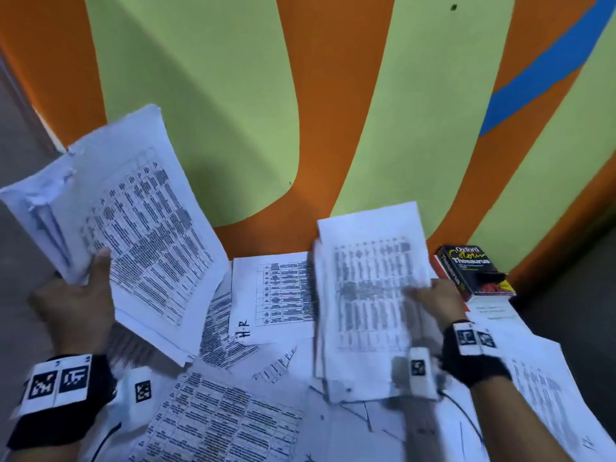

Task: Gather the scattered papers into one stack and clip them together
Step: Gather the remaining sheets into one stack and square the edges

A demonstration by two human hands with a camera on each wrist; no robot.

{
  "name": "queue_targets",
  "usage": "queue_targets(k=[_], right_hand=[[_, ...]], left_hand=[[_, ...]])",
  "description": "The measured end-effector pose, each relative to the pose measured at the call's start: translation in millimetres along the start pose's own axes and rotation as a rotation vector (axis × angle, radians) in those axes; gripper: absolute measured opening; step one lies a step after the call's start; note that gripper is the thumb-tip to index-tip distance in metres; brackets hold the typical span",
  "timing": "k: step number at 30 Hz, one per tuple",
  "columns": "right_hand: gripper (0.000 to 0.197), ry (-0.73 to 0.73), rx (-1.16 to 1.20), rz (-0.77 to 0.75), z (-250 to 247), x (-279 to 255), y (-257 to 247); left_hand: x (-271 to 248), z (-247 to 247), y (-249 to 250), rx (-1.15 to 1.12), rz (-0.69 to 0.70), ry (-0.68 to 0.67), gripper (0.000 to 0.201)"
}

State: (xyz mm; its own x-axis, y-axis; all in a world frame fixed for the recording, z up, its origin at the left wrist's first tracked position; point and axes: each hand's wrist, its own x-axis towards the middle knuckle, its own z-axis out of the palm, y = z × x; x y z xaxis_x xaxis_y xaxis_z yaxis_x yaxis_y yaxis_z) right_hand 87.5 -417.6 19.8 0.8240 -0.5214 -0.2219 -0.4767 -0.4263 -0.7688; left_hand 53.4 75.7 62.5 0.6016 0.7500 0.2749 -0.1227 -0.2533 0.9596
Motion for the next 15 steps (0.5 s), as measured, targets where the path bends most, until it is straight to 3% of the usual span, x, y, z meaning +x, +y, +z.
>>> queue_targets(k=[3,6,8,9,12,15], right_hand=[[0.039,0.070,-0.249,0.175,-21,33,32],[0.052,0.150,-0.534,0.286,-24,48,54],[0.044,0.174,-0.603,0.285,-20,53,64],[0.038,0.194,-0.614,0.287,-18,54,65],[0.028,0.237,-0.504,0.271,-17,51,66],[0.010,0.252,-0.420,0.047,-25,35,58]], left_hand=[[-34,20,32,-0.017,0.234,-0.072,0.029],[-34,36,24,-0.044,0.259,-0.090,0.012],[-34,42,21,-0.017,0.281,-0.127,0.011],[-35,45,20,-0.002,0.275,-0.142,0.020],[-40,49,20,-0.014,0.263,-0.187,0.026],[-41,51,16,0.022,0.235,-0.224,0.020]])
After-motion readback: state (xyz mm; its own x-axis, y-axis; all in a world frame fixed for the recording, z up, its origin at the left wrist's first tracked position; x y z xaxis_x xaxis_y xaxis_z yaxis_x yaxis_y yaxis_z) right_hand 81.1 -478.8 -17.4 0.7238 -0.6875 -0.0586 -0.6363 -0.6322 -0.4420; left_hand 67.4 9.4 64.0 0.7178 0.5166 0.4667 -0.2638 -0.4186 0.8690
